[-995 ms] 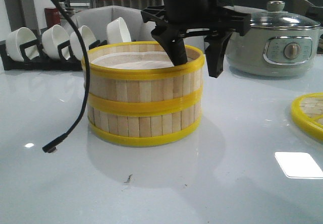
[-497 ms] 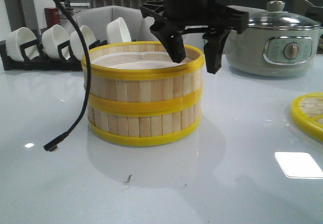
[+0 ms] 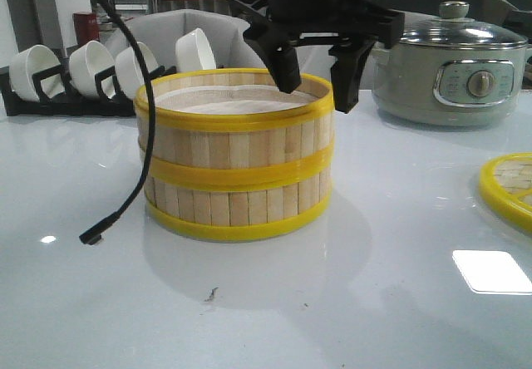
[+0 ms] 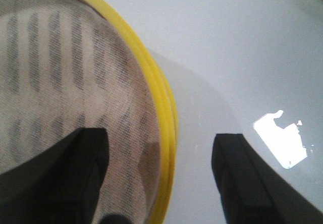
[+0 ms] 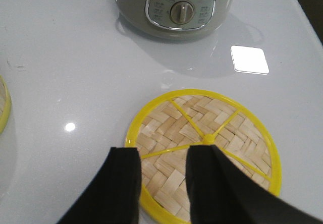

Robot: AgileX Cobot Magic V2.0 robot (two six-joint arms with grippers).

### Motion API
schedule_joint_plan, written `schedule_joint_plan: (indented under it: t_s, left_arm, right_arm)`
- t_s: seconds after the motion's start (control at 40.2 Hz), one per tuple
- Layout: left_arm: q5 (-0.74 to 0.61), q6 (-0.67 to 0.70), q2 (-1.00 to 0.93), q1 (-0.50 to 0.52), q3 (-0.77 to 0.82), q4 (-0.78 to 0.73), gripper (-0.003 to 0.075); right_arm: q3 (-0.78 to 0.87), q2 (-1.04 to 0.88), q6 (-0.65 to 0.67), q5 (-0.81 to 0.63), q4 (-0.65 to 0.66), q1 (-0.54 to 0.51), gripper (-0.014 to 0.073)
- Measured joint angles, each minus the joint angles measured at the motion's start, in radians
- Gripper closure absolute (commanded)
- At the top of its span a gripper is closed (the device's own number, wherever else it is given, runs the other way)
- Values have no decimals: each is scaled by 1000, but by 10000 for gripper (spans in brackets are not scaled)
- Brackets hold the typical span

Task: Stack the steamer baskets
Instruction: 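Raise the left gripper up and away from the stacked baskets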

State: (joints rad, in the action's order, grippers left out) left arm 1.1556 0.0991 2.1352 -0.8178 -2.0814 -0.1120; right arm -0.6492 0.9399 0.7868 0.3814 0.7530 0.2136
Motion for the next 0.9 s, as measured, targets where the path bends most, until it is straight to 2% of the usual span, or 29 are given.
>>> schedule_joint_plan:
  t_s: [0.199, 0.373, 0.497, 0.746, 0.895]
  left_arm:
    - [6, 0, -79, 21, 0, -53, 233]
    - [14, 0, -208, 88, -2, -66, 261]
    - [31, 0, -302, 149, -2, -73, 360]
    - [74, 0, -492, 311, -2, -85, 633]
    - [76, 0, -616, 395, 32, -92, 634]
  right_arm:
    - [0, 0, 0, 0, 0, 0, 250]
    - [0, 0, 0, 0, 0, 0, 250]
    - [0, 0, 0, 0, 0, 0, 250]
    - [0, 0, 0, 0, 0, 0, 250]
    - [0, 0, 0, 0, 0, 0, 250]
